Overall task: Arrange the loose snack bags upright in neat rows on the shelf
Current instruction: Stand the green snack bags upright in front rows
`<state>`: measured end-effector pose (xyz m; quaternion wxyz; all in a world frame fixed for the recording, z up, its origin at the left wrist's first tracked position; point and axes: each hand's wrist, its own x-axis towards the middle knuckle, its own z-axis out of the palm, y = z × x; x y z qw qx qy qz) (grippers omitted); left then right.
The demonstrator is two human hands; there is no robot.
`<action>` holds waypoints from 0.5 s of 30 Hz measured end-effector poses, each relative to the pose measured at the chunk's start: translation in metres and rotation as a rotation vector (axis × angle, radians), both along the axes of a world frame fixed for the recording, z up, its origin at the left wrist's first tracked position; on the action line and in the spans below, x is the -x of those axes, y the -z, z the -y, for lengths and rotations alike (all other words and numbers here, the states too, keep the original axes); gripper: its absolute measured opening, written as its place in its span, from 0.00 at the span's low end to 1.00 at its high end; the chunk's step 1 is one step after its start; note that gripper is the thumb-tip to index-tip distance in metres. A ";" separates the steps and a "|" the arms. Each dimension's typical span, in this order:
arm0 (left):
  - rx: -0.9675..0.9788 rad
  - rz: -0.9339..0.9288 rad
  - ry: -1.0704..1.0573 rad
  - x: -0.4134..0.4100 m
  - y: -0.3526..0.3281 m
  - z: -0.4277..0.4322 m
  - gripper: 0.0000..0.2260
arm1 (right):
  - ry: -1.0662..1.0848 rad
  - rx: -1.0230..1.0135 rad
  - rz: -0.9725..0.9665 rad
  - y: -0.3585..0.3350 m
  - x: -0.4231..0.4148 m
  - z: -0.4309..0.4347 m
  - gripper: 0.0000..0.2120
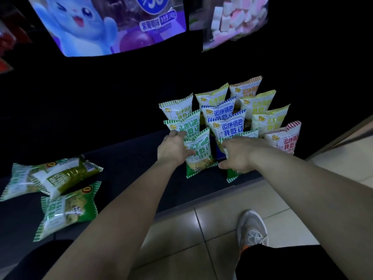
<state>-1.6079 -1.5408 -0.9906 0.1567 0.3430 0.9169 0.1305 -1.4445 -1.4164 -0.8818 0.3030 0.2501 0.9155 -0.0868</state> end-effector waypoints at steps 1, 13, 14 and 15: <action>0.017 -0.001 0.014 -0.001 -0.006 0.002 0.38 | -0.008 0.000 0.000 -0.003 0.003 0.003 0.24; 0.246 -0.092 0.129 0.030 -0.126 0.177 0.34 | -0.184 -0.019 -0.180 -0.035 0.065 0.104 0.28; 0.259 -0.089 0.116 0.033 -0.132 0.203 0.33 | -0.203 -0.004 -0.190 -0.035 0.070 0.117 0.28; 0.274 -0.070 0.095 0.036 -0.137 0.230 0.33 | -0.225 0.014 -0.198 -0.035 0.075 0.131 0.27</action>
